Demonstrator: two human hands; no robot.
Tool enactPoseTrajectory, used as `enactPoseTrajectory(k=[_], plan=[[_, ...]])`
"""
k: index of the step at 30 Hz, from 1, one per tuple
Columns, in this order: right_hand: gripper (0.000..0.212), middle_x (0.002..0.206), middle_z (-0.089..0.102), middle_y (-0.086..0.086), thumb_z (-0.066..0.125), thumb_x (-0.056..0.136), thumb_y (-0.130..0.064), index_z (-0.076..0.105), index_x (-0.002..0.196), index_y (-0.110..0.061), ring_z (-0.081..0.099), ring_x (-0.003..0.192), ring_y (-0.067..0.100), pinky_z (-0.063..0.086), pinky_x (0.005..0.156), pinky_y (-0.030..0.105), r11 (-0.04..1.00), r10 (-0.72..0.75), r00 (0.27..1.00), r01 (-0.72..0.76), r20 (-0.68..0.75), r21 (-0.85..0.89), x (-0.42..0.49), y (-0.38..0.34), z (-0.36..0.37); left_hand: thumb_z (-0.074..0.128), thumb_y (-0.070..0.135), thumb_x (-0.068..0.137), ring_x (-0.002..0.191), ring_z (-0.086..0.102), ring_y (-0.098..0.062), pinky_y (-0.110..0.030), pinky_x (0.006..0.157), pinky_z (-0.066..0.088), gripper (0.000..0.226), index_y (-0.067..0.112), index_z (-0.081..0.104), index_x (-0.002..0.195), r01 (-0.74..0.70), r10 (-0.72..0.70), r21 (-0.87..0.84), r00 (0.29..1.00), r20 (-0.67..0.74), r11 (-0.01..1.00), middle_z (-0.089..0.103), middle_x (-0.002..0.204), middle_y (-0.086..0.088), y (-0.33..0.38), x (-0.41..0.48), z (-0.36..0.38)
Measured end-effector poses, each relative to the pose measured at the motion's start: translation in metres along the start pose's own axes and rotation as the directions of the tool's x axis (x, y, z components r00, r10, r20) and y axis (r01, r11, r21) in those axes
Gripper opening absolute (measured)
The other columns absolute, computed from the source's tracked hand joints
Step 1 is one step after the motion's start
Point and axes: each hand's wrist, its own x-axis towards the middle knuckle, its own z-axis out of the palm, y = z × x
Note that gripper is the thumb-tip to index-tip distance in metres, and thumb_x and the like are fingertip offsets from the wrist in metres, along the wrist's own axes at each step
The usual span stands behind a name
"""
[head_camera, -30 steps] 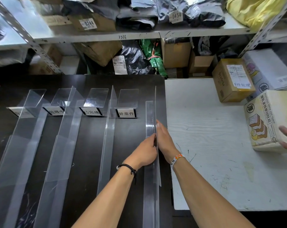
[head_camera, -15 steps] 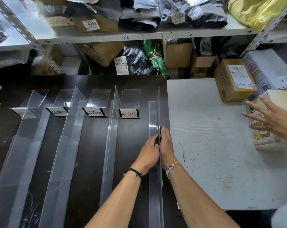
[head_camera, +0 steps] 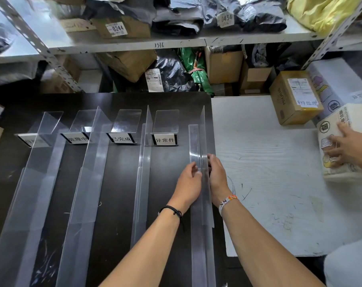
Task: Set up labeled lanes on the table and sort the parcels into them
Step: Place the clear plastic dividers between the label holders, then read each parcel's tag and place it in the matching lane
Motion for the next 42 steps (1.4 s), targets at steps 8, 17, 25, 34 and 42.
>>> enactPoseTrajectory(k=[8, 17, 25, 34, 42], plan=[[0.039, 0.127, 0.061, -0.007, 0.034, 0.111, -0.050, 0.061, 0.126, -0.026, 0.054, 0.121, 0.016, 0.045, 0.099, 0.039, 0.989, -0.110, 0.989, 0.099, -0.099, -0.111, -0.035, -0.038, -0.013, 0.047, 0.029, 0.109, 0.145, 0.043, -0.013, -0.028, 0.113, 0.035, 0.053, 0.021, 0.036, 0.160, -0.189, 0.190, 0.028, 0.982, -0.013, 0.982, 0.044, 0.160, 0.003, 0.041, -0.016, -0.051], [0.049, 0.141, 0.062, -0.010, 0.037, 0.098, -0.054, 0.066, 0.132, -0.033, 0.049, 0.129, 0.015, 0.041, 0.107, 0.040, 0.602, -0.680, 0.732, 0.519, -0.048, -0.607, -0.121, -0.080, 0.042, 0.050, 0.035, 0.108, 0.154, 0.028, -0.011, -0.037, 0.128, 0.023, 0.056, 0.020, 0.035, 0.161, -0.480, 0.506, 0.282, 0.862, -0.023, 0.830, 0.035, 0.166, 0.004, 0.057, -0.079, -0.142], [0.059, 0.153, 0.053, -0.010, 0.043, 0.096, -0.058, 0.062, 0.144, -0.030, 0.041, 0.143, 0.013, 0.027, 0.116, 0.034, 0.251, -0.768, 0.538, 0.752, 0.347, -0.610, -0.205, -0.077, 0.163, 0.053, 0.031, 0.107, 0.152, 0.031, -0.013, -0.036, 0.128, 0.025, 0.056, 0.017, 0.037, 0.159, -0.503, 0.610, 0.370, 0.739, -0.285, 0.781, 0.038, 0.164, 0.002, 0.028, -0.158, -0.252], [0.070, 0.155, 0.051, -0.012, 0.030, 0.094, -0.067, 0.057, 0.148, -0.030, 0.041, 0.144, 0.010, 0.029, 0.117, 0.033, 0.275, -0.669, 0.490, 0.862, 0.558, -0.427, -0.322, -0.012, 0.311, 0.056, 0.021, 0.106, 0.151, 0.036, -0.019, -0.037, 0.127, 0.025, 0.053, 0.012, 0.044, 0.156, -0.363, 0.559, 0.437, 0.658, -0.504, 0.823, 0.044, 0.161, -0.006, -0.061, -0.243, -0.398], [0.045, 0.133, 0.069, -0.006, 0.055, 0.099, -0.050, 0.068, 0.133, -0.024, 0.061, 0.124, 0.007, 0.047, 0.111, 0.037, 0.728, -0.529, 0.635, 0.680, 0.563, -0.083, -0.375, 0.018, 0.451, 0.050, 0.015, 0.107, 0.153, 0.031, -0.014, -0.015, 0.122, 0.013, 0.051, 0.013, 0.042, 0.158, -0.421, 0.635, 0.476, 0.547, -0.546, 0.772, 0.039, 0.164, -0.002, -0.098, -0.285, -0.511]])
